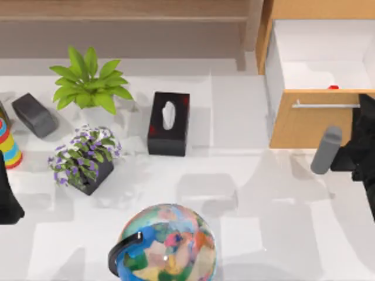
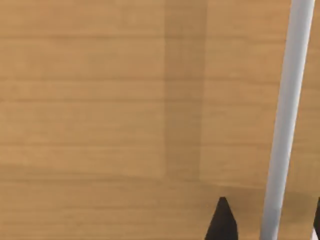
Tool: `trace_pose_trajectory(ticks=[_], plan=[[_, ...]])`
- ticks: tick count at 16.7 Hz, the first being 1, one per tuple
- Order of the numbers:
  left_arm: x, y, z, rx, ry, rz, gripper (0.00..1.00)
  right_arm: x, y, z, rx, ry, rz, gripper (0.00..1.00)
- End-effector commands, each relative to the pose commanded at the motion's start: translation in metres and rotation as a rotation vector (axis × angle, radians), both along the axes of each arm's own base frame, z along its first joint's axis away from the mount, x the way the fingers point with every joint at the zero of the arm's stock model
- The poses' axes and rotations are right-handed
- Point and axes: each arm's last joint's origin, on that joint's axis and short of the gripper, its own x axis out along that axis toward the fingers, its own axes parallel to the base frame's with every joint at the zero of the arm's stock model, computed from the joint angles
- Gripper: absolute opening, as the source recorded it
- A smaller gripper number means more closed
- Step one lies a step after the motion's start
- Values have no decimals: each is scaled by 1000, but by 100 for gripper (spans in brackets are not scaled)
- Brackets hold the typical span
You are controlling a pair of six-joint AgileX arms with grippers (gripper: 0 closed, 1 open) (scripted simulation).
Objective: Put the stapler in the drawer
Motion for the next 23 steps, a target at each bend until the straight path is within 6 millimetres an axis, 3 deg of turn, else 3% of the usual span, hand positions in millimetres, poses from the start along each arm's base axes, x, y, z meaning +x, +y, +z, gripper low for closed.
trace_pose_trajectory(ticks=[2, 3, 12, 20, 23], plan=[[0, 0, 0, 0, 0, 0, 100, 0, 0, 0, 0, 0, 0, 2], [0, 0, 0, 0, 0, 0, 100, 0, 0, 0, 0, 0, 0, 0], [0, 0, 0, 0, 0, 0, 100, 0, 0, -1, 1, 6, 1, 0], [0, 0, 0, 0, 0, 0, 100, 55, 0, -1, 1, 6, 1, 0], [0, 0, 0, 0, 0, 0, 100, 63, 0, -1, 1, 6, 1, 0]])
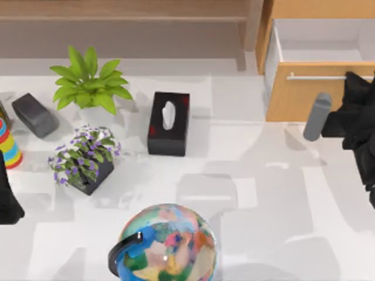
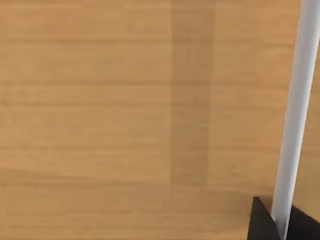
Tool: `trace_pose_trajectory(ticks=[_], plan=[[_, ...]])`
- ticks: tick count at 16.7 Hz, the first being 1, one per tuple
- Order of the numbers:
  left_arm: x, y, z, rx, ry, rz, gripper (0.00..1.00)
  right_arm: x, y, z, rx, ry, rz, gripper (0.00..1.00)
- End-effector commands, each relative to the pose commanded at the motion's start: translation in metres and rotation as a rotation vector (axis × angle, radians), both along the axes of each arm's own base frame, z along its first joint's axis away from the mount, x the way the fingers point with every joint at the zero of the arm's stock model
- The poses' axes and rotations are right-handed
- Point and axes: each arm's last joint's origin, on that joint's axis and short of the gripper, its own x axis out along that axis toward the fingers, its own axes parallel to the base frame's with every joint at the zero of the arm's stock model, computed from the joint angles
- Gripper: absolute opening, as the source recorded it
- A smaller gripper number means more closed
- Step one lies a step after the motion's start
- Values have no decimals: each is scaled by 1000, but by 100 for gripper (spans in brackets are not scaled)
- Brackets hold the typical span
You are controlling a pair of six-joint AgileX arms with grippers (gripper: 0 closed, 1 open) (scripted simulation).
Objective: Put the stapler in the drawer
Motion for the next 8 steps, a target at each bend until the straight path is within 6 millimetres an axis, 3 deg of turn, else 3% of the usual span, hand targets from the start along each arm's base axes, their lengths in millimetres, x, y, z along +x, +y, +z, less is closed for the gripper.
trace_pose_trajectory(ticks=[4, 8], plan=[[0, 0, 0, 0, 0, 0, 100, -1, 1, 0, 2, 2, 1, 0], [0, 0, 0, 0, 0, 0, 100, 21, 1, 0, 1, 1, -1, 0]])
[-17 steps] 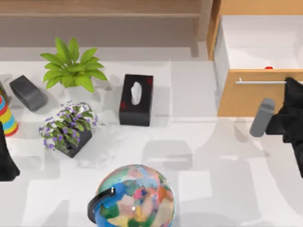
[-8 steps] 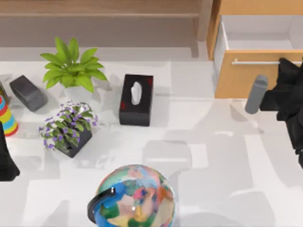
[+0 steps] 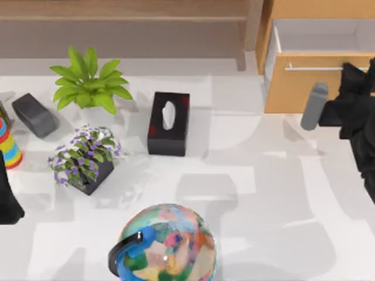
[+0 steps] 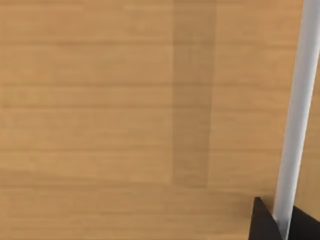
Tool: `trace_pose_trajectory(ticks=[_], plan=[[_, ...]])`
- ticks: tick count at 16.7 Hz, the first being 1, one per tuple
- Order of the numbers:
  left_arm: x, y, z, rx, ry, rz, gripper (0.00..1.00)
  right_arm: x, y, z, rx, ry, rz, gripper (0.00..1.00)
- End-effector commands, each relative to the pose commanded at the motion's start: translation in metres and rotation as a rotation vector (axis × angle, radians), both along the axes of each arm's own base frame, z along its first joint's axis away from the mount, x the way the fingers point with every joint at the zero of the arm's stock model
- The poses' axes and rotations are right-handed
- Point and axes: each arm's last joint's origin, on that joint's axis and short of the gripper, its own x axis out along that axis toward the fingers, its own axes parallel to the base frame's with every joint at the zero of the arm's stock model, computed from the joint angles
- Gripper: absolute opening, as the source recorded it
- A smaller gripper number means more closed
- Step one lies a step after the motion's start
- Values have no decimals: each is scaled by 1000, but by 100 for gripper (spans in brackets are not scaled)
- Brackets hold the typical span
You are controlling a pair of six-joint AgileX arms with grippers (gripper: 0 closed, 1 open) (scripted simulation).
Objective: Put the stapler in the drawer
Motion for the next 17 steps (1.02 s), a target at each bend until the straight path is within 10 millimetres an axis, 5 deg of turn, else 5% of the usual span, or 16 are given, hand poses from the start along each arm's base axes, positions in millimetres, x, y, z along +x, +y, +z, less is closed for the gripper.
trace_pose_trajectory(ticks=[5, 12, 17], plan=[[0, 0, 0, 0, 0, 0, 100, 36, -1, 0, 1, 0, 1, 0], [0, 0, 0, 0, 0, 0, 100, 44, -1, 1, 1, 0, -2, 0], [0, 0, 0, 0, 0, 0, 100, 78, 0, -1, 2, 2, 0, 0]])
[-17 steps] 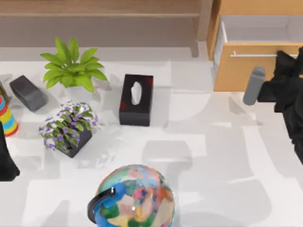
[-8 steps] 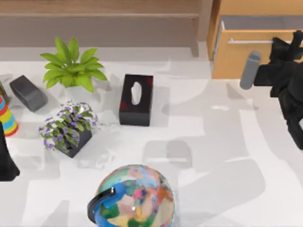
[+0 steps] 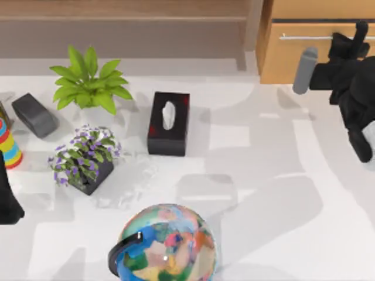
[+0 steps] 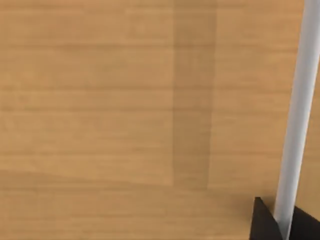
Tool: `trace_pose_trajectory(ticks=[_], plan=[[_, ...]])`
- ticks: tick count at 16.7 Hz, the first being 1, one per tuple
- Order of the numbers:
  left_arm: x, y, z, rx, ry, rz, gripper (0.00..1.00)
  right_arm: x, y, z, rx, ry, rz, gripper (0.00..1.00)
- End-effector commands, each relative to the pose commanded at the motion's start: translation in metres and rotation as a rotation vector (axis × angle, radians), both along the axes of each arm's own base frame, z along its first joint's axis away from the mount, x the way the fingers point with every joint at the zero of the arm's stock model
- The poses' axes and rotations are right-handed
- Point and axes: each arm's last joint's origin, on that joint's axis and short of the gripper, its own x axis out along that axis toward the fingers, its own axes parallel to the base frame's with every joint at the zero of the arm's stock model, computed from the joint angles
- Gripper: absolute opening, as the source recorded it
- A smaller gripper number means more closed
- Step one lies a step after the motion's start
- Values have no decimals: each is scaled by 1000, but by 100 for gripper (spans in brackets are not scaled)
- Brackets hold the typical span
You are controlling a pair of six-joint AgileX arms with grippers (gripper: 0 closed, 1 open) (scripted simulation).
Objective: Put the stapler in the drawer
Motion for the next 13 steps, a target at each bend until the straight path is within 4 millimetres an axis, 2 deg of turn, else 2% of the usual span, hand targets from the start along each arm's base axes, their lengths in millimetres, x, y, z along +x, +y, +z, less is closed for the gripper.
trace_pose_trajectory(ticks=[4, 8, 13], plan=[[0, 0, 0, 0, 0, 0, 100, 24, -1, 1, 2, -1, 1, 0], [0, 0, 0, 0, 0, 0, 100, 25, -1, 1, 2, 0, 1, 0], [0, 0, 0, 0, 0, 0, 100, 25, -1, 1, 2, 0, 1, 38]])
